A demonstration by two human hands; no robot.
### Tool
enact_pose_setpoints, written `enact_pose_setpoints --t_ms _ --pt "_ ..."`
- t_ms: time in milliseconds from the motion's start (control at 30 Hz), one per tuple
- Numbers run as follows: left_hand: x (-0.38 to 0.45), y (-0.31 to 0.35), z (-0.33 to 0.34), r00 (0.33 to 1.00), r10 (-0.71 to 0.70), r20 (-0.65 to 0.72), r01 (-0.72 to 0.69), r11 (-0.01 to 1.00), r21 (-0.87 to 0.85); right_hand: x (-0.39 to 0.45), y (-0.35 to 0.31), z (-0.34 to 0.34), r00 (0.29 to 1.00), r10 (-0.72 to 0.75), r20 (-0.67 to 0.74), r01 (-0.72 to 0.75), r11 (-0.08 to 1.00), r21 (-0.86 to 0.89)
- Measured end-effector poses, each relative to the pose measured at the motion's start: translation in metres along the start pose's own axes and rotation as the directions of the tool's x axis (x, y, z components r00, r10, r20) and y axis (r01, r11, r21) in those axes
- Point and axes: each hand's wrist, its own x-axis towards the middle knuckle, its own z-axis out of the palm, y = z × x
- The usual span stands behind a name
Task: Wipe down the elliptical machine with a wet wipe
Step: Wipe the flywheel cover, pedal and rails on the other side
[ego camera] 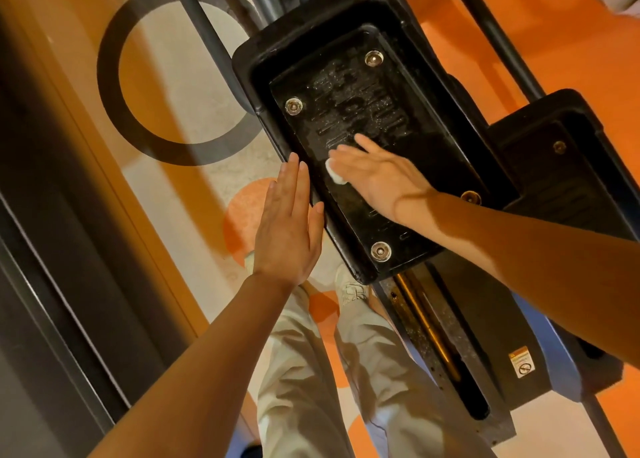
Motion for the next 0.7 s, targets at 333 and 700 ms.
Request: enact_pose_setpoints --t_ms 333,700 --pt "-0.001 0.000 0.004 1.000 -0.007 -0.008 0.007 0.999 -0.032 -0.030 0.047 -0.001 0.951 0.106 -0.291 -0.135 0.988 -0.079" --pt "0.000 -0.001 0.004 1.000 -0.013 0.009 0.014 0.998 -0.068 -0.025 0.010 0.001 0.827 0.500 -0.256 -0.498 0.864 0.076"
